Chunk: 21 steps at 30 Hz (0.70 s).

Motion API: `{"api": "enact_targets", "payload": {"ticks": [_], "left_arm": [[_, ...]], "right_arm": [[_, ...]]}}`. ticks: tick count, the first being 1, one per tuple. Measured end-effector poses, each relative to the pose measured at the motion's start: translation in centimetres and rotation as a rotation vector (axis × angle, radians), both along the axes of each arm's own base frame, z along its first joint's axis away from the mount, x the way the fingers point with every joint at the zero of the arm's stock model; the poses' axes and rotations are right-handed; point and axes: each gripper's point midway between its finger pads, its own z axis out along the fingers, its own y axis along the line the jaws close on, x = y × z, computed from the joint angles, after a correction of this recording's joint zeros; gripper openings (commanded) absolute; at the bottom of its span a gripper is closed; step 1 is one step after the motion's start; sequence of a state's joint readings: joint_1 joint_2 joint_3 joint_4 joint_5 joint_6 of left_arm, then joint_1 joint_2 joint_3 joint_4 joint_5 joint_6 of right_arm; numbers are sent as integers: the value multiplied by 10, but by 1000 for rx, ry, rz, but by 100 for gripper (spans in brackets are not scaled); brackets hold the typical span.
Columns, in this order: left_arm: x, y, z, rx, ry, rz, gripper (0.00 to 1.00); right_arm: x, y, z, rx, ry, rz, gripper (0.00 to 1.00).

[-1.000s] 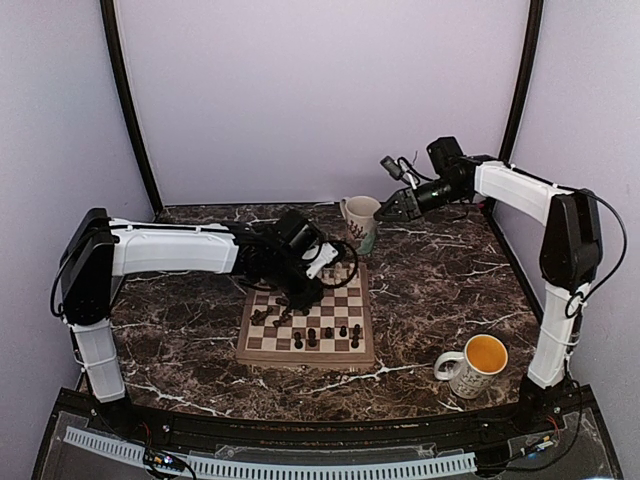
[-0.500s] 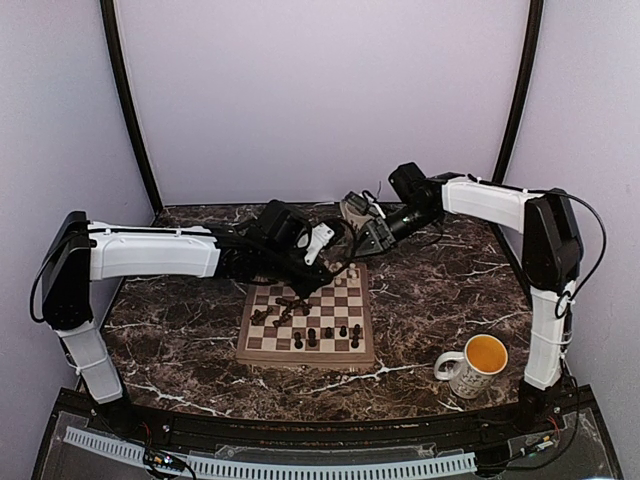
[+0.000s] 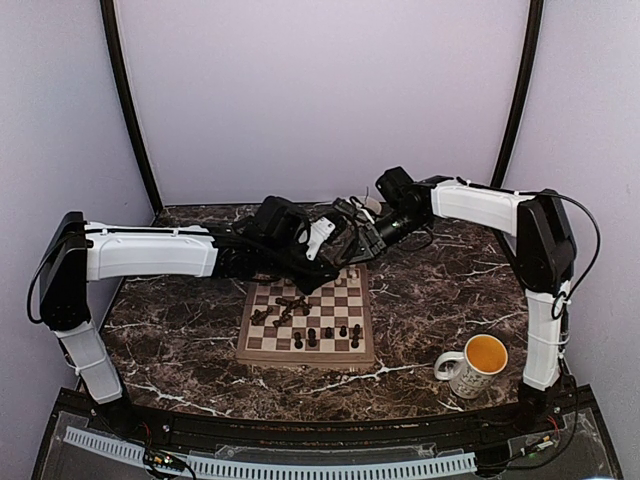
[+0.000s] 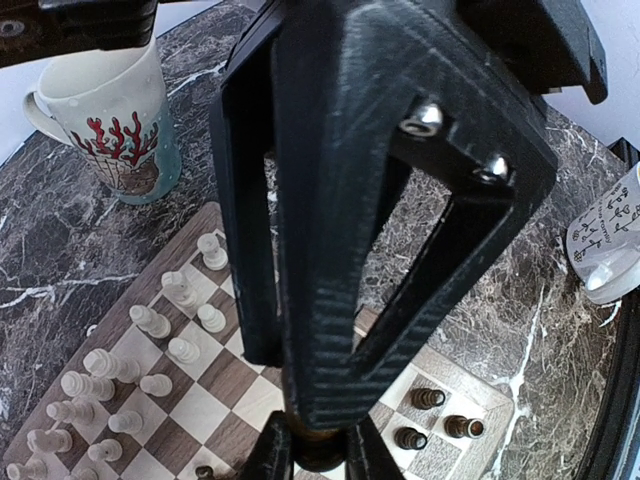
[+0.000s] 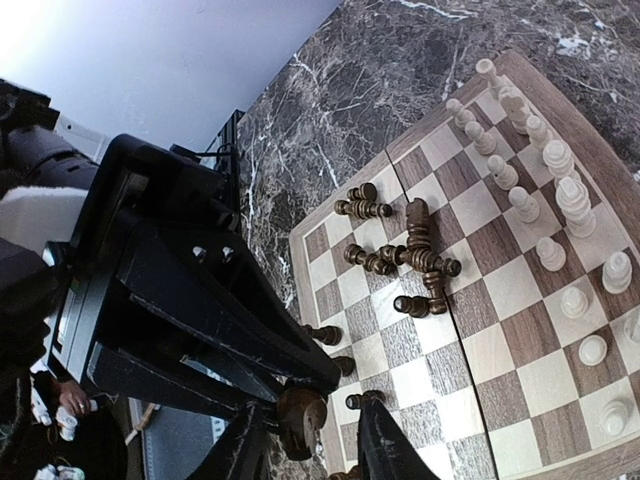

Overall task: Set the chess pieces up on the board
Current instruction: Pass from the left arm to the right

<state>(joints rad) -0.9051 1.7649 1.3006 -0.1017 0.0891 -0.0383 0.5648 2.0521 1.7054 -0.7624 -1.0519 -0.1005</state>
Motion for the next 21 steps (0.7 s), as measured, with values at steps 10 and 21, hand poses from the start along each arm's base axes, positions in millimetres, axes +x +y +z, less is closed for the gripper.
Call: {"api": "enact_targets", "payload": {"ticks": [10, 21], "left_arm": [[0, 0, 0, -3, 2, 0, 29], [10, 48, -12, -50, 37, 149, 52]], "right_arm": [[-4, 4, 3, 14, 12, 11, 10], [17, -12, 3, -4, -76, -42, 7]]}}
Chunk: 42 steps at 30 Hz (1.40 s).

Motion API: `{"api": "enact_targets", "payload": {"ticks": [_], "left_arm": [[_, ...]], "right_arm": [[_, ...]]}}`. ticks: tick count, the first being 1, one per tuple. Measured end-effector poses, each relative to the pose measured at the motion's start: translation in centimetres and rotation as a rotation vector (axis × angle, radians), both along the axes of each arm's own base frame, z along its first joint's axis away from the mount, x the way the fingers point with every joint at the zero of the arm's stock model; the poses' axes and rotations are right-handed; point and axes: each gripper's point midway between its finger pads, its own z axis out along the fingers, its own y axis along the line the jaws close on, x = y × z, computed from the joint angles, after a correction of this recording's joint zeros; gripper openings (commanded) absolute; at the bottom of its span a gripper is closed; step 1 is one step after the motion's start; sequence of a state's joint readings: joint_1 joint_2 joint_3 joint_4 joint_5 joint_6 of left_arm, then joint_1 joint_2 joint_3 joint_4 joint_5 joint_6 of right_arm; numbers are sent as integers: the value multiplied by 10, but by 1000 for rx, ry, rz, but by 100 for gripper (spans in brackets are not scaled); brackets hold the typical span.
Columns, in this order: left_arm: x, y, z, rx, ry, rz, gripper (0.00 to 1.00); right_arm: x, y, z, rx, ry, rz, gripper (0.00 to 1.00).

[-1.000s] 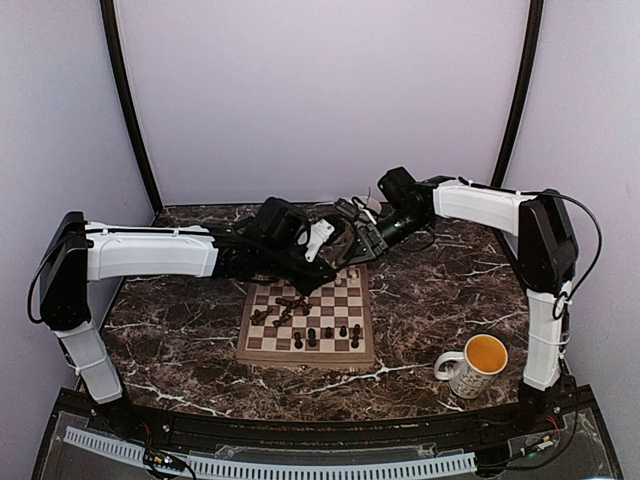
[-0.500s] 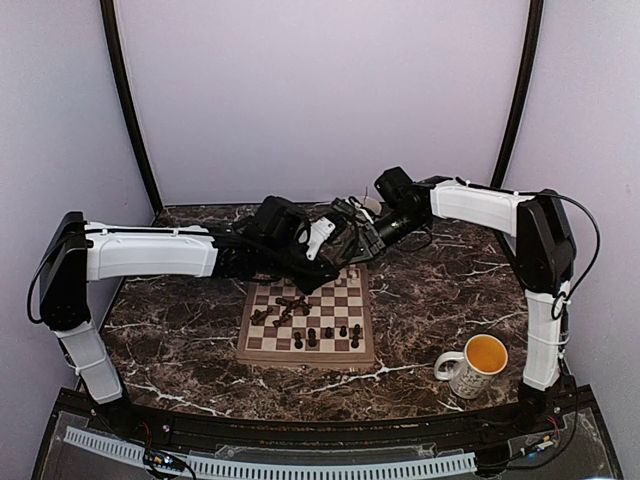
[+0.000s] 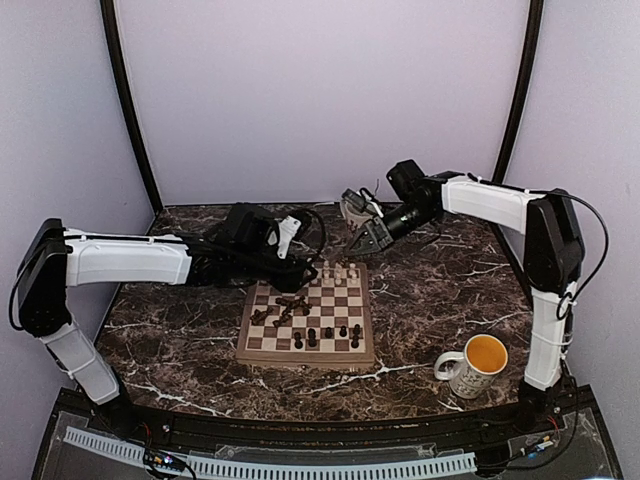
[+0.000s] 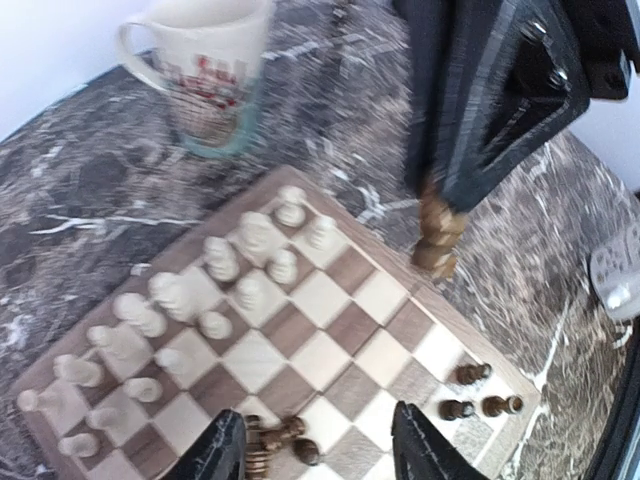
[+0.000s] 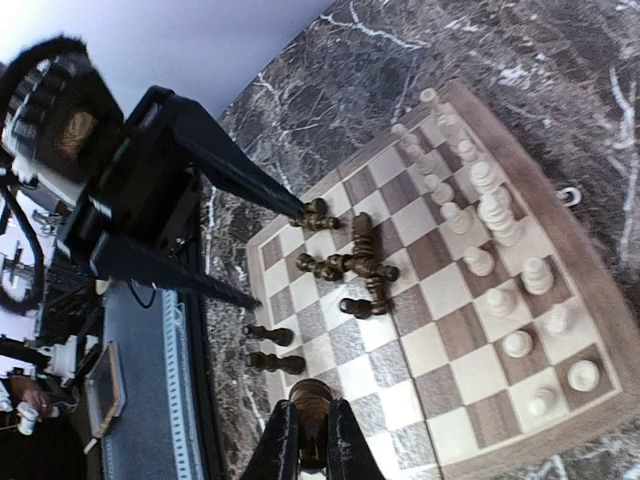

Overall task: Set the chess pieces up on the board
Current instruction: Pass from the left arm to the right, then place the knight at b8.

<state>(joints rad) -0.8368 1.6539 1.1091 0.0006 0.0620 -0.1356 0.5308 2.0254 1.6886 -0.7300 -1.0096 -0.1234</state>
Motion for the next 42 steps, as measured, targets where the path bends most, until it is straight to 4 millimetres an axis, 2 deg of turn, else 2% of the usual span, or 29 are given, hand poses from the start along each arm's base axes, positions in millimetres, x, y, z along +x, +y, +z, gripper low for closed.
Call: {"api": "enact_targets", "payload": {"ticks": [4, 5, 8, 13, 18, 21, 24, 28, 33, 42], "left_arm": [[16, 22, 17, -61, -20, 89, 52], [19, 27, 21, -74, -23, 110, 52], [26, 37, 25, -106, -18, 159, 52], [34, 50, 18, -131, 17, 222, 51], [38, 54, 18, -147, 27, 247, 51], [38, 54, 18, -151, 30, 251, 51], [38, 54, 18, -155, 33, 254, 51], [38, 54, 18, -157, 36, 256, 51], [38, 54, 18, -158, 38, 256, 51], [38, 53, 18, -160, 41, 255, 51]], "right_arm": [[15, -20, 8, -48, -160, -45, 7], [14, -27, 9, -71, -217, -54, 7], [2, -31, 13, -110, -338, -33, 7], [-54, -12, -2, -182, -524, 136, 8], [-109, 4, -39, -245, -591, 336, 8], [-130, 4, -57, -284, -611, 417, 8], [-138, 4, -71, -326, -638, 455, 8], [-136, 2, -85, -385, -668, 466, 8], [-128, 2, -91, -411, -690, 453, 9], [-127, 3, -106, -435, -672, 463, 10]]}}
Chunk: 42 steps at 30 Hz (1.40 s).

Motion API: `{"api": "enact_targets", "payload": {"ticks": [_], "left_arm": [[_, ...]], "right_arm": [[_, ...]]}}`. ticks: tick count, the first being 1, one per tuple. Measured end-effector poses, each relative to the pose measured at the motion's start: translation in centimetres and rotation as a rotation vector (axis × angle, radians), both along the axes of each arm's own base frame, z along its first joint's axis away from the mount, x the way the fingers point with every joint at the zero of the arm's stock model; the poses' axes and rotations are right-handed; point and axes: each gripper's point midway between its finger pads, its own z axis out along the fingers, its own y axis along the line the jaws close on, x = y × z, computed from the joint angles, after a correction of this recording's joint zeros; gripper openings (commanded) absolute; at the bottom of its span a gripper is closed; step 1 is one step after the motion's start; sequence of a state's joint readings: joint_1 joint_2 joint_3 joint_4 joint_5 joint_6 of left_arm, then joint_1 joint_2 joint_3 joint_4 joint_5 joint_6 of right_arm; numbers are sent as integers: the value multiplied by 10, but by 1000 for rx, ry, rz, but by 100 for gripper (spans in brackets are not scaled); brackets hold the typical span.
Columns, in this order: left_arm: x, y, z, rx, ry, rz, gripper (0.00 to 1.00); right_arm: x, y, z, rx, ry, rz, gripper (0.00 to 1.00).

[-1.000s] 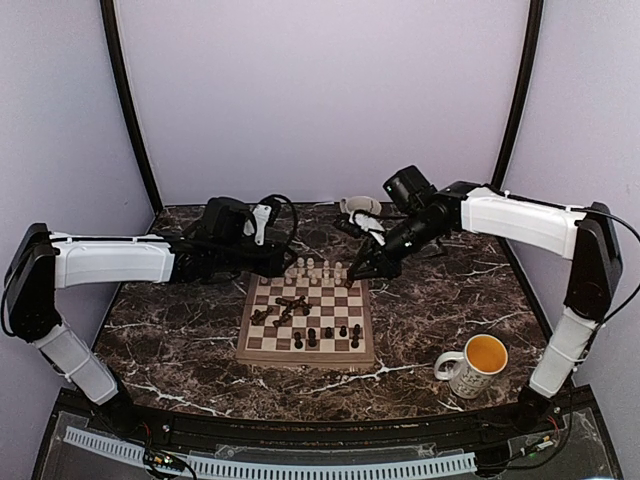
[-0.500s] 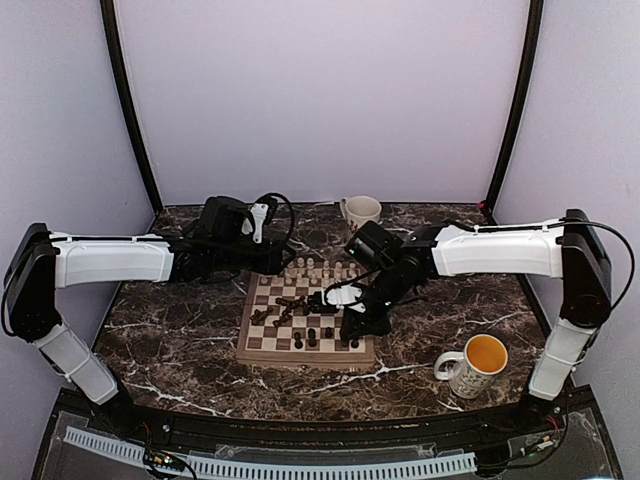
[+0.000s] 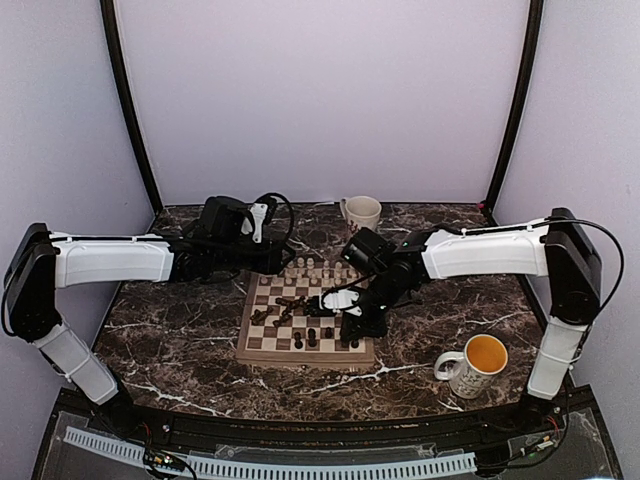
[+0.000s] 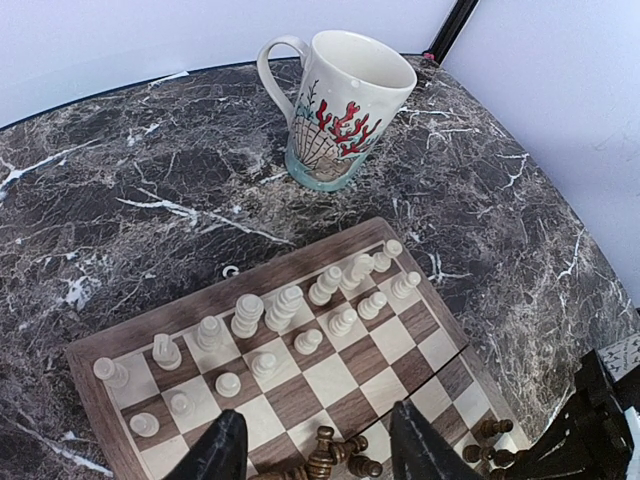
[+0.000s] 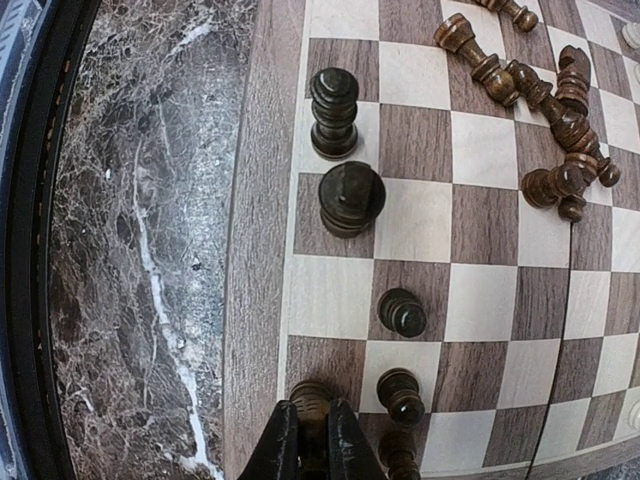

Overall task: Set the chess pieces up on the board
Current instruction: Place the knight at b8.

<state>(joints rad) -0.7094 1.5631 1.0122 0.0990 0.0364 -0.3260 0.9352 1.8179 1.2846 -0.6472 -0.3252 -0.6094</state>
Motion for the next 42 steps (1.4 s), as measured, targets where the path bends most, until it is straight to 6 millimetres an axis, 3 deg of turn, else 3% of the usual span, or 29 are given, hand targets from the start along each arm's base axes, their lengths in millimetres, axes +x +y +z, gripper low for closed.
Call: {"api": "enact_targets", "payload": {"ticks": [16, 29, 37, 38, 39, 40, 42], "left_arm": [[0, -1, -2, 1, 5, -3, 50], [-1, -1, -3, 1, 9, -7, 50], [-2, -2, -4, 1, 13, -14, 47], [-2, -3, -4, 0, 14, -21, 46], [-4, -4, -4, -1, 15, -33, 46], [-6, -6, -4, -6, 17, -48, 47], [-8, -8, -2, -12, 18, -67, 60]], "right_arm": [[2, 5, -7, -3, 1, 2, 13], [-2, 7, -12, -19, 1, 13, 28], [5, 19, 13, 10, -6, -1, 32], [6, 22, 18, 18, -8, -3, 36], [7, 24, 23, 24, -7, -5, 81], [8, 26, 28, 33, -5, -8, 100], [11, 29, 40, 53, 6, -19, 98]]}}
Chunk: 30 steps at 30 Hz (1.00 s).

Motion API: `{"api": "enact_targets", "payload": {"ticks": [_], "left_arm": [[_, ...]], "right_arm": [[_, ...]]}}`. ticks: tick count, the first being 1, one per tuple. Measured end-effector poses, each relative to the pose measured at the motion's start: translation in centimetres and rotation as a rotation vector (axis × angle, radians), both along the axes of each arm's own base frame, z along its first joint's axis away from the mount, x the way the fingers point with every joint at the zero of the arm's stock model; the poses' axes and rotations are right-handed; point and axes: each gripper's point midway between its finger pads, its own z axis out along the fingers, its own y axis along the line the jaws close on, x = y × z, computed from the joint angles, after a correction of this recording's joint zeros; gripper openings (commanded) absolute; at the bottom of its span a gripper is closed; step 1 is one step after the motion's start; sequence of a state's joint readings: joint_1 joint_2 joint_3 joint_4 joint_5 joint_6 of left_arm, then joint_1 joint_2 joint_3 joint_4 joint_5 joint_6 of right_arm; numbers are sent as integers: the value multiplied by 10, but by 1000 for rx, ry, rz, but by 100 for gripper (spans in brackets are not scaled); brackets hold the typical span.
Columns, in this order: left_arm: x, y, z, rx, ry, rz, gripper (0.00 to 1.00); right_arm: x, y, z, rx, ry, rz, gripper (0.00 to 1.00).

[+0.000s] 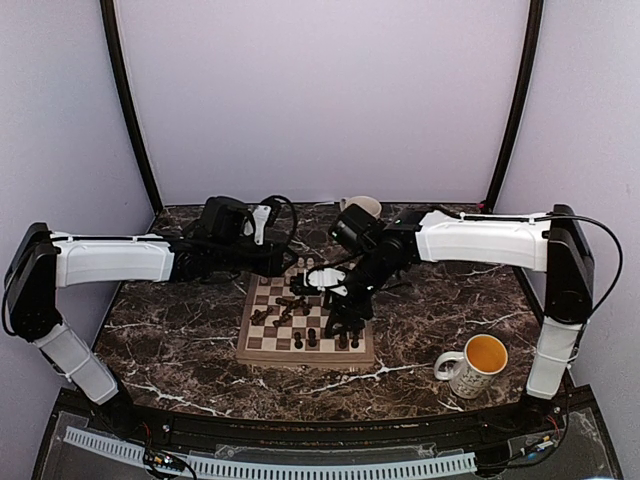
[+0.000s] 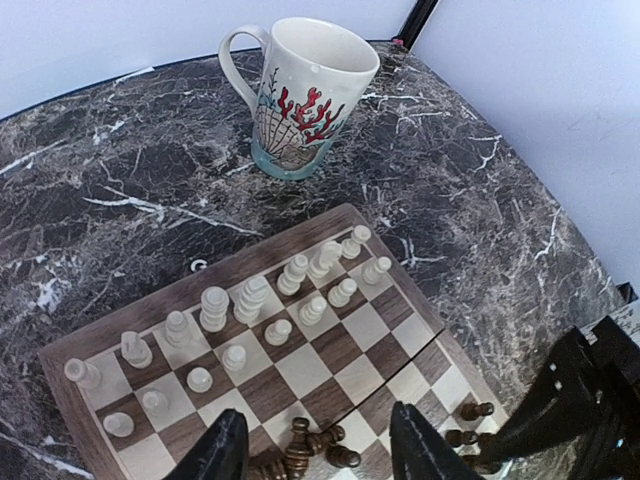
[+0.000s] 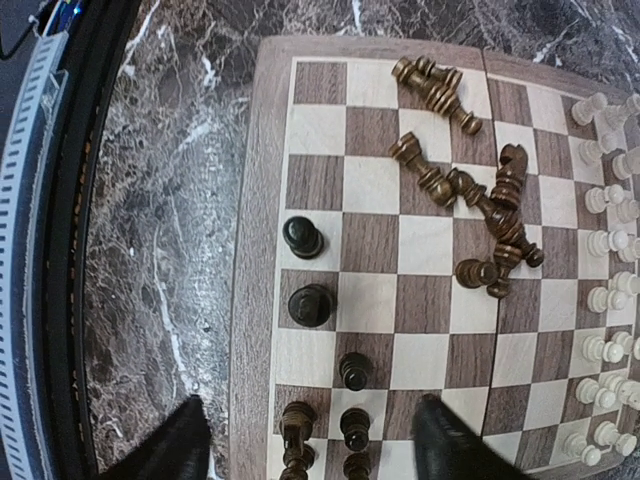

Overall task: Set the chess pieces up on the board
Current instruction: Place the knight at b8, then pick up the chess pile from the chessboard.

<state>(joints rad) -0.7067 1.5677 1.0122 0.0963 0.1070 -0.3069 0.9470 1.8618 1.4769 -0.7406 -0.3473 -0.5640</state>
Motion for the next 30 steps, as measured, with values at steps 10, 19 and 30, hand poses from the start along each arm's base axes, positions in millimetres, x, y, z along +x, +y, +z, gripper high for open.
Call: {"api": "enact_targets", "payload": {"ticks": [10, 19, 30], "left_arm": [[-5, 16, 13, 43, 14, 41, 99], [-6, 41, 7, 197, 17, 90, 99], [20, 98, 7, 441, -39, 330, 99]], "right_arm": [[33, -11, 40, 72, 3, -126, 98], [90, -55, 57, 114, 13, -322, 98], [125, -88, 173, 376, -76, -408, 98]]}}
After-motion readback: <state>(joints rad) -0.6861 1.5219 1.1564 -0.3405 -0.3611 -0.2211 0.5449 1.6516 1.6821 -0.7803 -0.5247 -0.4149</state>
